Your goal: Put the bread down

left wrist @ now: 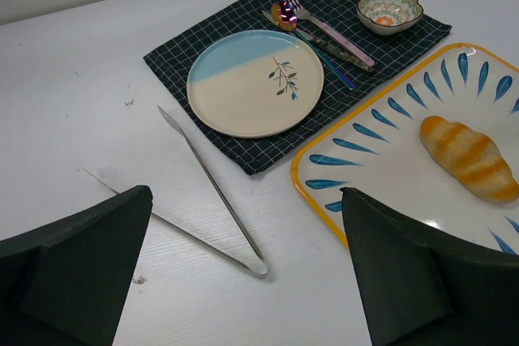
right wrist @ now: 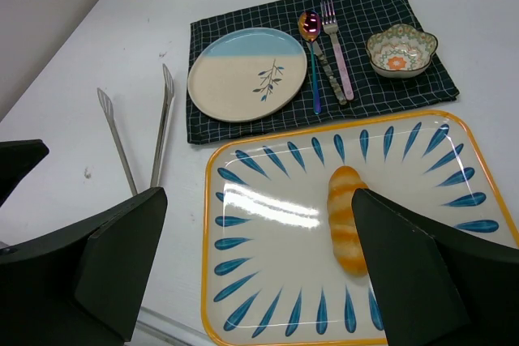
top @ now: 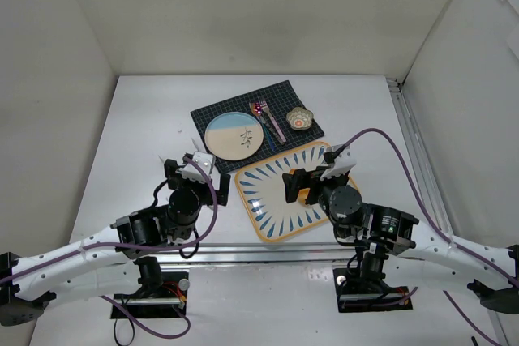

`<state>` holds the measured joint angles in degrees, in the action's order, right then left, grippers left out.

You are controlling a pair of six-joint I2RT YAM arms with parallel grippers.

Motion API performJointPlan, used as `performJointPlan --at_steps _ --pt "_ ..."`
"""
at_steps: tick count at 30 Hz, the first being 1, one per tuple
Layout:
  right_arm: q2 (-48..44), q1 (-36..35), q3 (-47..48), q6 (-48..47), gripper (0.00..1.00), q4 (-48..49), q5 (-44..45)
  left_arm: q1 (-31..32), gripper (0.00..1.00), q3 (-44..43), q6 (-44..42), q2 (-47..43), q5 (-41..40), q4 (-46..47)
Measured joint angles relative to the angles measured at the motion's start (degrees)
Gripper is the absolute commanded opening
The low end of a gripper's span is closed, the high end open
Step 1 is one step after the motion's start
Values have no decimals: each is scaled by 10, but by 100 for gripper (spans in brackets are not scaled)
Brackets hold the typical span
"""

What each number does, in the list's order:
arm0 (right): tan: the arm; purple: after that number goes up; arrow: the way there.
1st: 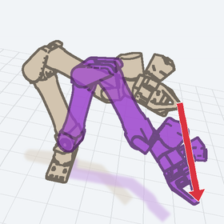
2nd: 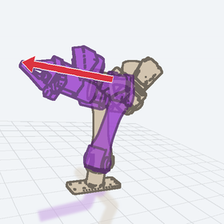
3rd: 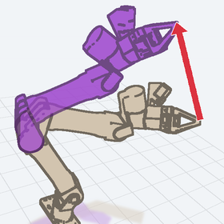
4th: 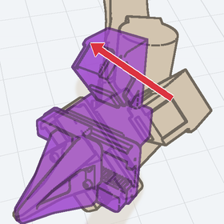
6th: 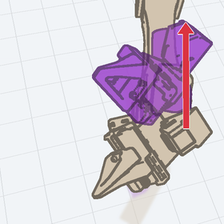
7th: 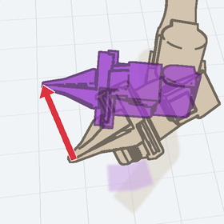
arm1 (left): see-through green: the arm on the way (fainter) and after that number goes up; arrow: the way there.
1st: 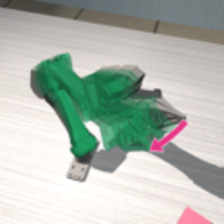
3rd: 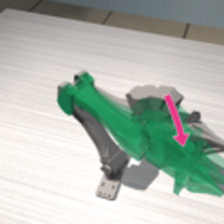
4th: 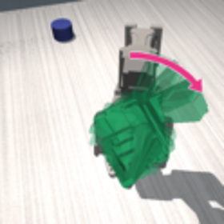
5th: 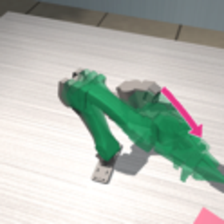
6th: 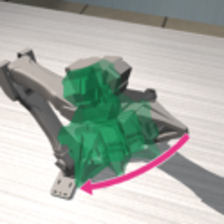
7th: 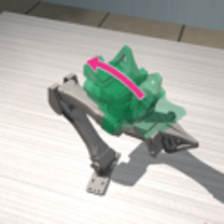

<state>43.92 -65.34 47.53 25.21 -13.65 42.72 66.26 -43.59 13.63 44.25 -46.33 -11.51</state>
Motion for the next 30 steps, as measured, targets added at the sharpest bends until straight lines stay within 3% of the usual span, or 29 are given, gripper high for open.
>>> performJointPlan --at_steps 11,15,24,30 --pt "-8 0 0 -2 98 0 -12 -13 99 -3 13 1 -4 -5" --pt "14 0 7 -8 98 0 -14 -43 99 -75 44 28 -11 -67" --pt "203 5 114 -42 98 32 -86 -52 99 -325 111 52 -104 -216" --pt "348 19 185 -68 98 70 -155 -52 98 -352 157 -20 -162 -301"
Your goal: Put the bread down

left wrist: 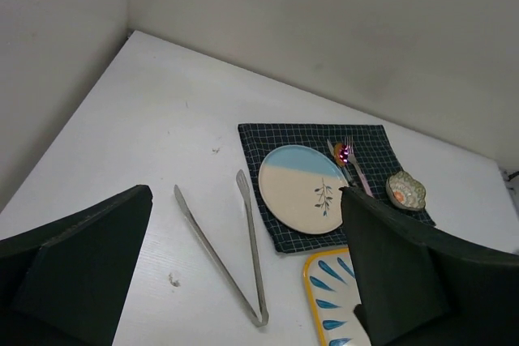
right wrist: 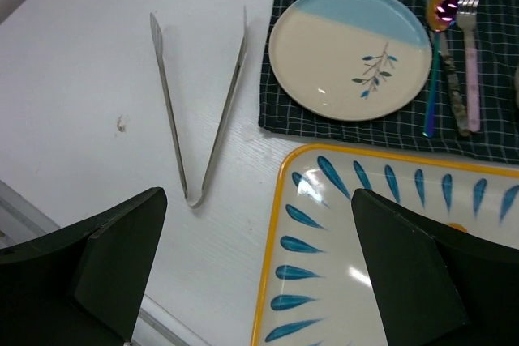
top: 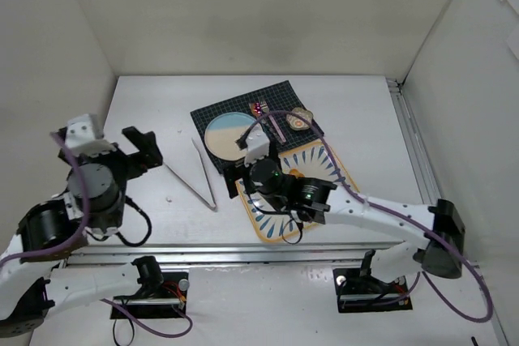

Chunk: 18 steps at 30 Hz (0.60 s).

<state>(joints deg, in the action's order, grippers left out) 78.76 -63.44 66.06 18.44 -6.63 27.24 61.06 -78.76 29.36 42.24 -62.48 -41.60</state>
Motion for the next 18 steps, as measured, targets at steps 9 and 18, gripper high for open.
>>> performJointPlan --at_steps 9,18 --pt "219 10 124 -24 98 18 -101 -2 99 12 24 -78 -22 -37" --pt "375 17 249 -41 98 9 -145 -2 99 99 37 -96 19 -39"
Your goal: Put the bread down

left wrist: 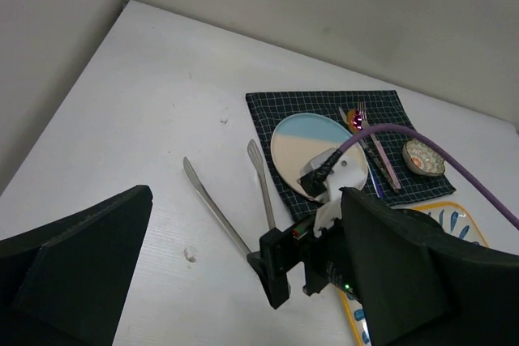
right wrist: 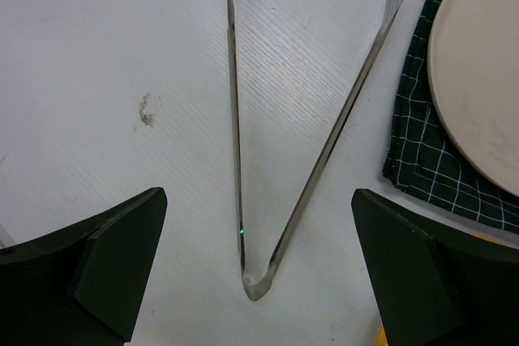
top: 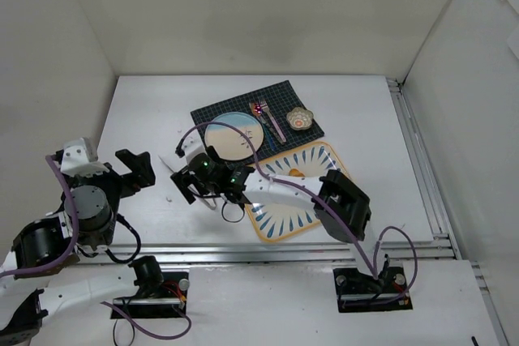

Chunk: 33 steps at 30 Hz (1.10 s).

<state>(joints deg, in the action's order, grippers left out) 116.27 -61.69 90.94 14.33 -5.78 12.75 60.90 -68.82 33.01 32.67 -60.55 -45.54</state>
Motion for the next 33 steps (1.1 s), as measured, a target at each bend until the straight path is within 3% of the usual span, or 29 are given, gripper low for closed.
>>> performJointPlan --at_steps 15,33 --pt "110 21 89 -5 98 -40 -13 0 99 22 -1 -47 17 29" --pt "150 42 120 -11 98 -44 -26 0 99 40 -16 -60 23 53"
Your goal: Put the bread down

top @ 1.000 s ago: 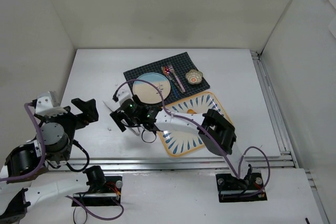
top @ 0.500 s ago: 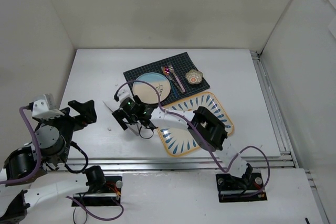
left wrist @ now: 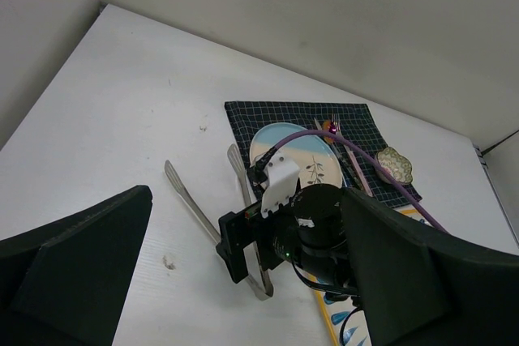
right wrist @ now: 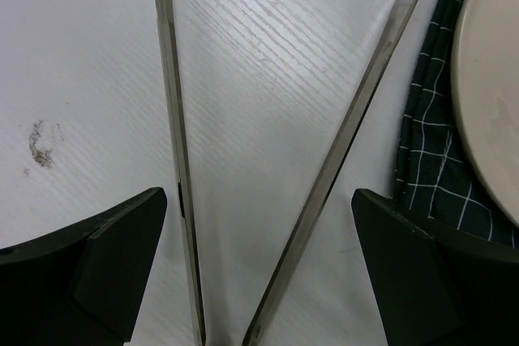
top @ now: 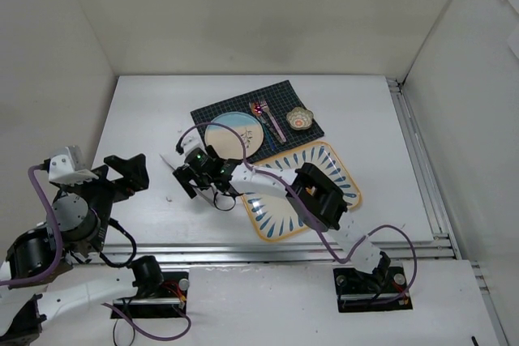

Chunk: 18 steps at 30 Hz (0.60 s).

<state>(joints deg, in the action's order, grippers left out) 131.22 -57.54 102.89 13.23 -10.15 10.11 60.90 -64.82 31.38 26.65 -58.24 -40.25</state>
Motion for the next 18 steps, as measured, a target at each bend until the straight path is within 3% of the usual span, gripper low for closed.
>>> performJointPlan --at_steps 18 --pt "38 0 36 -7 98 -7 -3 0 99 9 -9 -15 6 9"
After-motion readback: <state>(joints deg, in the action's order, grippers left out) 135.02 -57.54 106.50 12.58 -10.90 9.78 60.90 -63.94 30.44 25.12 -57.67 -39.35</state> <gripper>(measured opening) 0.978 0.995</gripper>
